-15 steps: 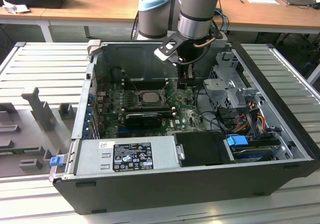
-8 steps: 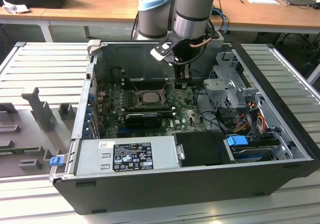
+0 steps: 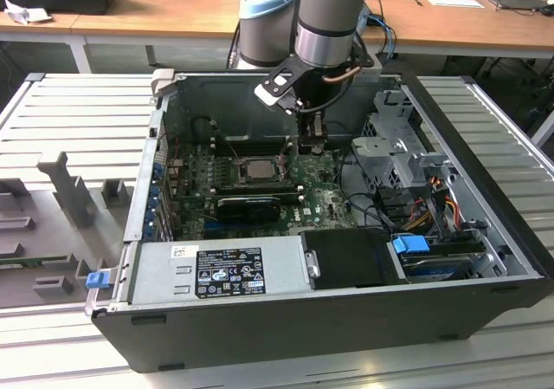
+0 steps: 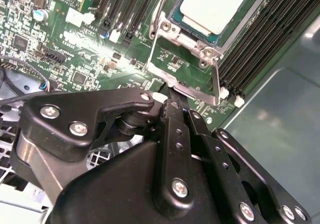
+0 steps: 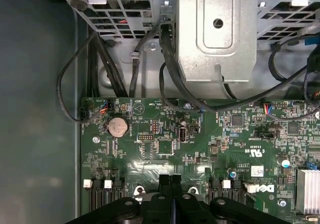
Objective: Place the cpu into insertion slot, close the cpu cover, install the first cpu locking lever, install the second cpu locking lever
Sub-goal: 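Close the cpu cover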
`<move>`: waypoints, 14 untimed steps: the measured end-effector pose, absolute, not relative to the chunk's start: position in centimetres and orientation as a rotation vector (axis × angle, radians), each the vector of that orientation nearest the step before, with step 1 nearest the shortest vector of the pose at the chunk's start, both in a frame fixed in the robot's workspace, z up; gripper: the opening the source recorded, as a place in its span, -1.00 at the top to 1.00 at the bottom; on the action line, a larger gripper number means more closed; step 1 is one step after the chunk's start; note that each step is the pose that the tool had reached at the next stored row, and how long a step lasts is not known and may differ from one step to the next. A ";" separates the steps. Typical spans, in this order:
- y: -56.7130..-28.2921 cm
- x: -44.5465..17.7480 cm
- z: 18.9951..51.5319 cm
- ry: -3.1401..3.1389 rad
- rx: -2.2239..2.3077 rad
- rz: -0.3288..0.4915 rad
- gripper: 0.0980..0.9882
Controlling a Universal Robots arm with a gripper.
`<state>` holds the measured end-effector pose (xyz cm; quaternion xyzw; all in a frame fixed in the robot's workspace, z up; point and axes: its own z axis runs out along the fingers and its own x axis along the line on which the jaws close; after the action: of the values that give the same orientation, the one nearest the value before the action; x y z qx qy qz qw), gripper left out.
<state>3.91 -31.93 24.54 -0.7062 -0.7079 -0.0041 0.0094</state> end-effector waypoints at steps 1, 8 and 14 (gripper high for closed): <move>-31.9 3.8 24.5 -2.211 -2.206 -0.013 0.98; -31.9 2.8 24.5 -2.211 -2.206 -0.014 0.98; -31.9 0.3 24.4 -2.216 -2.211 -0.026 0.98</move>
<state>0.28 -31.93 24.35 -0.7063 -0.7079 -0.0083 0.0052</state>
